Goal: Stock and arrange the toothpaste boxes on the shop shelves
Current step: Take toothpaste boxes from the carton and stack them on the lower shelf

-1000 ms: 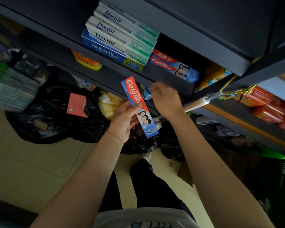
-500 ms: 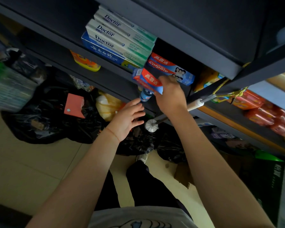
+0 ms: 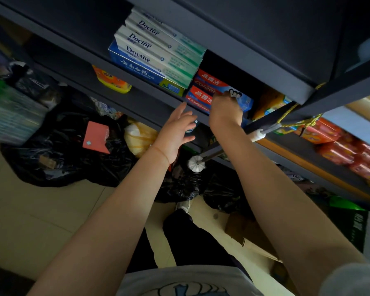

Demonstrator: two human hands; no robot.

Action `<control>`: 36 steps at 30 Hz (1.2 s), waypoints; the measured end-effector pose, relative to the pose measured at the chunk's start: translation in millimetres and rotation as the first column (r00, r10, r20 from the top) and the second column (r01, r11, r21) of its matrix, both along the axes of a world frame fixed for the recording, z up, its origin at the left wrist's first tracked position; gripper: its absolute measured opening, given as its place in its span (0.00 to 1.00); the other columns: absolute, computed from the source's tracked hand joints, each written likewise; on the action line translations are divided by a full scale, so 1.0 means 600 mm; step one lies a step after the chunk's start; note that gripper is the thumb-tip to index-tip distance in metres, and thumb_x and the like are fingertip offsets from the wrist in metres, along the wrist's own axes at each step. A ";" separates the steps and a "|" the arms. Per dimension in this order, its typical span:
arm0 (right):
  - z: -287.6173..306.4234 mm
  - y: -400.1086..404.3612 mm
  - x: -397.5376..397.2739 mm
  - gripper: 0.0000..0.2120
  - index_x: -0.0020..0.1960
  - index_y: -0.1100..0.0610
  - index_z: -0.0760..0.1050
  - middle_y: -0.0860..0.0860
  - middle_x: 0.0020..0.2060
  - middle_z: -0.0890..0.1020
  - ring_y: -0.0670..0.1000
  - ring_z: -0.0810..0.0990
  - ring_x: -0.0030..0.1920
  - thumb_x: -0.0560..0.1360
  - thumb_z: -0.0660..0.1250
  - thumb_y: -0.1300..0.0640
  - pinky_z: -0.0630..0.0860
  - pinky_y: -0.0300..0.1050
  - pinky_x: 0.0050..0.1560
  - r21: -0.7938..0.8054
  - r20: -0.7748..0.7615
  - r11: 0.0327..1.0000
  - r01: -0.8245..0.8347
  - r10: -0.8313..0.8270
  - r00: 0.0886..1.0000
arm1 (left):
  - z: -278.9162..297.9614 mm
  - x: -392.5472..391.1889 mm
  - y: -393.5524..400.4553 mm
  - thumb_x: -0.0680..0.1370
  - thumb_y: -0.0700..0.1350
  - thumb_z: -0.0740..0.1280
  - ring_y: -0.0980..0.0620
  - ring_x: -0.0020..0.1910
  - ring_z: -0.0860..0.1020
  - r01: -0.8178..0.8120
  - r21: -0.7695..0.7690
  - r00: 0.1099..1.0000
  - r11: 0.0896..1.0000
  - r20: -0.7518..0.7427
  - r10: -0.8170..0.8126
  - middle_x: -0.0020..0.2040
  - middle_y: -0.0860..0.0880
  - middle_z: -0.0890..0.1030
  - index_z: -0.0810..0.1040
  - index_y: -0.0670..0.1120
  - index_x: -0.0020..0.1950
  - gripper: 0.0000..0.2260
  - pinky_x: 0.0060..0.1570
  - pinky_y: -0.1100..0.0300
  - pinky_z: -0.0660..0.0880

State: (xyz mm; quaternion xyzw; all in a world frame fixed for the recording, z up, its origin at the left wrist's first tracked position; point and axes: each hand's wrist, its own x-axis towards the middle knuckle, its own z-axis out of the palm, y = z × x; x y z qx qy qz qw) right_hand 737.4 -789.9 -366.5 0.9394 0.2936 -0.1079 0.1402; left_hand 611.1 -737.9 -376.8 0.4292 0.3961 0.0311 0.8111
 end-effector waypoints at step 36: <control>0.137 -0.573 -0.238 0.08 0.51 0.51 0.80 0.48 0.40 0.82 0.47 0.82 0.38 0.81 0.61 0.57 0.79 0.46 0.42 0.743 -0.524 0.263 0.616 -0.345 0.779 | 0.146 -0.071 -0.371 0.82 0.40 0.60 0.51 0.34 0.78 0.550 0.498 0.817 0.670 -0.155 -0.555 0.40 0.47 0.80 0.79 0.49 0.45 0.10 0.41 0.57 0.73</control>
